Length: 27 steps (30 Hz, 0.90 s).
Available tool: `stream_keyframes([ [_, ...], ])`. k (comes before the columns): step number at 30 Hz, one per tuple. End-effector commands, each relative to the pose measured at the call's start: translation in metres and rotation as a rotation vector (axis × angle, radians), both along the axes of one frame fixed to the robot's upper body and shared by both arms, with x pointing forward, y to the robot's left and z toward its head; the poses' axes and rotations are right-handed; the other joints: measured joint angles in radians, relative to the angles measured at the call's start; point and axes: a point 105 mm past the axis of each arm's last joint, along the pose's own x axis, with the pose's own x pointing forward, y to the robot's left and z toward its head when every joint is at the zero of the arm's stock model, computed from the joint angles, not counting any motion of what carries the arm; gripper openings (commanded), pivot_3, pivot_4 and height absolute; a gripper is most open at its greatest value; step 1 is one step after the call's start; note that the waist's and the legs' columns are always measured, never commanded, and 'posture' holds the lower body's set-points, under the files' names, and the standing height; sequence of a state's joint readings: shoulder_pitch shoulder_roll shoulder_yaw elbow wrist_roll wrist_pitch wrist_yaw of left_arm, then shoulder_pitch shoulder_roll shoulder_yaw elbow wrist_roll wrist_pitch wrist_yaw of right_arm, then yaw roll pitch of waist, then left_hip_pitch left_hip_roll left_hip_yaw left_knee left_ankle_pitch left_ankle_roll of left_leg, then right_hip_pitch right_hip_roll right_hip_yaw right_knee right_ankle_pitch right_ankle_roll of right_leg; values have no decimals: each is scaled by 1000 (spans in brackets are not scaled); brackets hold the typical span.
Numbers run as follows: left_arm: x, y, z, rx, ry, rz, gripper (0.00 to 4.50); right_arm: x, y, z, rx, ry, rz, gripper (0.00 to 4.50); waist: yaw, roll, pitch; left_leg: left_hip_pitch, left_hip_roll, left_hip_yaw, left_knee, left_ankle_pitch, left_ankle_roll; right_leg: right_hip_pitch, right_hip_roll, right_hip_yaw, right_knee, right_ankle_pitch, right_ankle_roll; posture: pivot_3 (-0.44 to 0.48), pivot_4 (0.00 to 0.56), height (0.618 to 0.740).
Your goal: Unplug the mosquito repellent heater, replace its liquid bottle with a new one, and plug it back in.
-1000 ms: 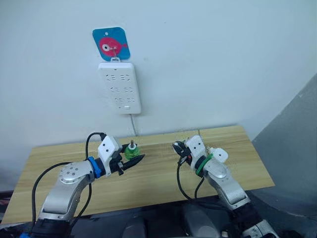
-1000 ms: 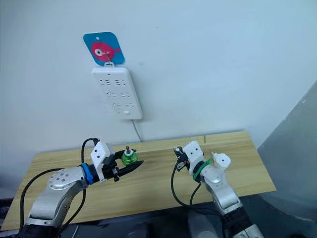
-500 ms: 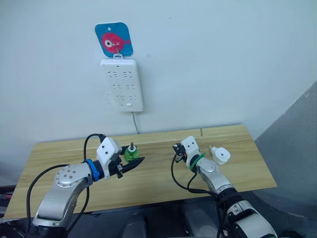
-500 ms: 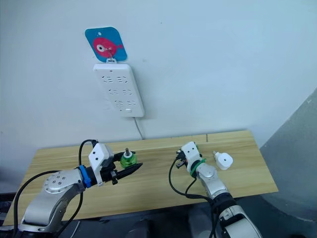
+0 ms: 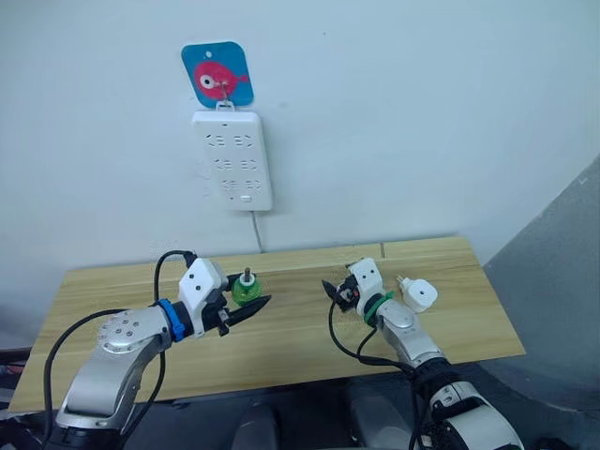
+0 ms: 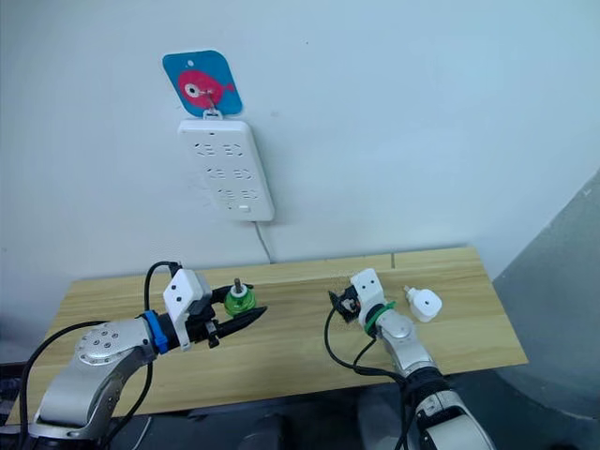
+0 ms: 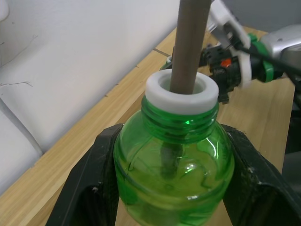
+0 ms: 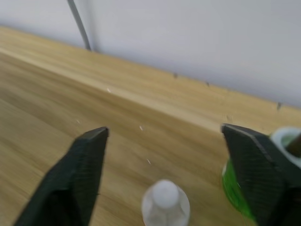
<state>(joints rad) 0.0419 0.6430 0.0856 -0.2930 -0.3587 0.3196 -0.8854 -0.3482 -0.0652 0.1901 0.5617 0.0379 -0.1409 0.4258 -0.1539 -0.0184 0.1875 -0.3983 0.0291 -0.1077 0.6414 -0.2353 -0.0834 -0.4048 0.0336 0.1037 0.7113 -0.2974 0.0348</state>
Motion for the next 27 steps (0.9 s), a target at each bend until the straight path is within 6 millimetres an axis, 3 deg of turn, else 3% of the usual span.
stream_keyframes([
  [1,2,1,14,-29,-22,-34,2354,-13,6,61,69,-135,119,4500,5,0,0,0,0,0,0,0,0,0,0,0,0,0,0,-131,159,740],
  [8,-7,-25,27,-81,47,-189,2354,-74,5,129,15,-71,489,4500,8,0,0,0,0,0,1,0,0,0,0,0,-1,0,0,-190,131,740],
  [11,-14,-38,29,-53,73,-297,2354,-88,7,155,8,-41,582,4500,1,-1,-1,-1,0,0,1,0,0,0,0,0,-1,0,0,-195,122,740],
  [16,-15,-60,30,20,81,-478,2354,-90,4,176,-8,5,643,4500,-10,-2,-5,-1,0,0,1,0,0,0,0,-1,-2,0,0,-154,88,740],
  [21,6,-75,41,-27,-11,-474,2354,-92,4,185,27,52,684,4500,-12,-4,-11,-2,0,-1,1,0,0,0,0,-2,-3,0,0,-155,57,740],
  [27,12,-85,45,-69,-69,-489,2354,-94,6,183,19,68,725,4500,-16,-4,-24,-2,0,-1,1,0,0,0,0,-1,-3,0,0,-160,49,740],
])
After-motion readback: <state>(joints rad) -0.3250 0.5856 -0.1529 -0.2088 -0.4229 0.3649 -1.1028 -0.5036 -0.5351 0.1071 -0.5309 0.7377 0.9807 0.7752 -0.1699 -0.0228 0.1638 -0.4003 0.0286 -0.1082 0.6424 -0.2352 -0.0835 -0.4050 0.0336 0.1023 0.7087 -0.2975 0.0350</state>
